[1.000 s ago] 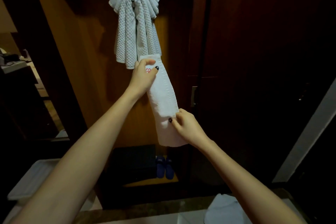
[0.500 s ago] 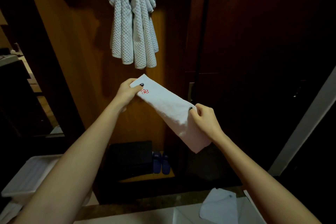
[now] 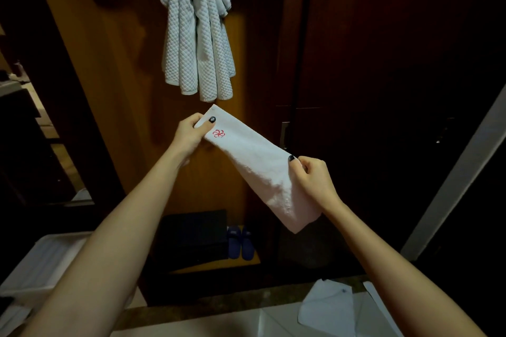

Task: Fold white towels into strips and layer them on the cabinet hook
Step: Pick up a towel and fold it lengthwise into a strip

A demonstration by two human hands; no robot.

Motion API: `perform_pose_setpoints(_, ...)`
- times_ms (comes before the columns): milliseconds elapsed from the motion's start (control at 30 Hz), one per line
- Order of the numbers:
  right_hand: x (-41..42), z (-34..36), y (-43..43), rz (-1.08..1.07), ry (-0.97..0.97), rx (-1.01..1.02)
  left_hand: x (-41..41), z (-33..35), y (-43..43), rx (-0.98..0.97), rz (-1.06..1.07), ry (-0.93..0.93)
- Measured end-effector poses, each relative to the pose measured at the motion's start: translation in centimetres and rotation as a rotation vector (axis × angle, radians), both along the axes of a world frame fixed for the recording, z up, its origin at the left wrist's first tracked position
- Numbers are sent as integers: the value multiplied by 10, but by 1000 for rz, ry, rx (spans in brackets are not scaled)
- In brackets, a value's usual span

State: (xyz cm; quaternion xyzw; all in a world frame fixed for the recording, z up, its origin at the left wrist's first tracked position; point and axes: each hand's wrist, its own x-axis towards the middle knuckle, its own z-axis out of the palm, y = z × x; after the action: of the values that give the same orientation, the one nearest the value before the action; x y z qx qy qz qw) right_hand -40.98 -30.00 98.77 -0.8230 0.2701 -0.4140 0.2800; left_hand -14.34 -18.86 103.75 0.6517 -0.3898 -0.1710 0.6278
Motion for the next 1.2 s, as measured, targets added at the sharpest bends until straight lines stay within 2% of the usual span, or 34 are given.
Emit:
perform_pose_setpoints(267,4,5,13,31,-153,138,-13,2,3,-132,112,262)
perform_pose_setpoints(367,6,-2,16,22,-102,251,-16,3,6,-132,102,366)
perform_pose_setpoints(467,1,-14,14,83,75,375,-16,0,12,-63,84,315)
perform_pose_setpoints(533,-4,-21,15,99,108,400,-18,-3,17,-43,92,266)
perform_pose_setpoints(800,-4,-25,32,55,45,391,-22,-4,25,-46,134,260)
perform_pose_setpoints(1000,-12,-21,42,117,-40,468,-29,0,30,-140,137,364)
perform_pose_setpoints(1067,-17,-22,45,192,-7,495,-34,-1,33,-183,174,393)
perform_pose_setpoints(1200,-35,-34,50,390,178,581,-36,-13,48,-260,288,434)
